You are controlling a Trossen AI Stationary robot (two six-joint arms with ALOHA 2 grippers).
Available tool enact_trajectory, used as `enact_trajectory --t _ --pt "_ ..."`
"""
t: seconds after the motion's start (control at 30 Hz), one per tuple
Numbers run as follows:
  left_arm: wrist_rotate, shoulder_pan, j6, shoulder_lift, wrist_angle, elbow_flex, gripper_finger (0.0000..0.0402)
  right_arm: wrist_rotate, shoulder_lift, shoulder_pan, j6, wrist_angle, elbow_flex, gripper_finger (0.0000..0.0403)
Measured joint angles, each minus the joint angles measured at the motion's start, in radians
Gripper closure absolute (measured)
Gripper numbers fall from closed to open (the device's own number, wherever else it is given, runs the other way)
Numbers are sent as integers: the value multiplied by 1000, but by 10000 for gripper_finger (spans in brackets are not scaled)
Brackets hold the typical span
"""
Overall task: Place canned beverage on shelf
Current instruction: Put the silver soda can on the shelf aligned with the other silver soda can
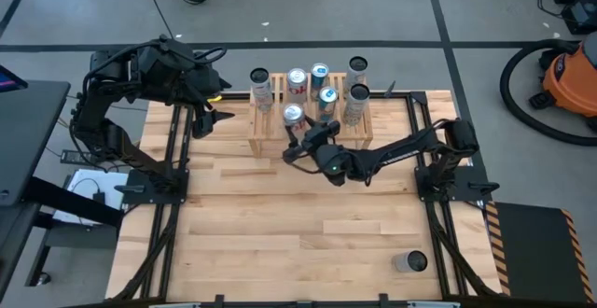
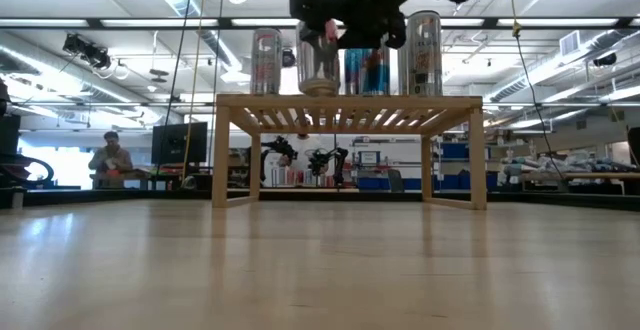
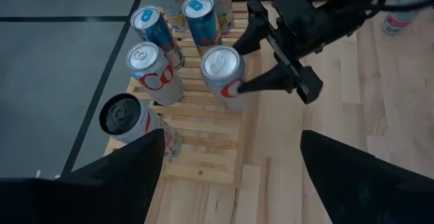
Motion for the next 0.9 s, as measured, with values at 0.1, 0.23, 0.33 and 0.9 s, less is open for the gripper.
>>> enact_trajectory --t 0.1,0.23,0.33,0.9 --pt "0 0 0 0 0 0 56 8 0 -2 -17 109 -43 117" --pt "0 0 0 0 0 0 56 -2 0 -8 -36 191 -84 117" --pt "0 0 0 0 0 0 56 -37 0 -16 -40 199 -95 117" --pt "0 0 0 0 0 0 56 -46 0 -56 -43 190 -96 86"
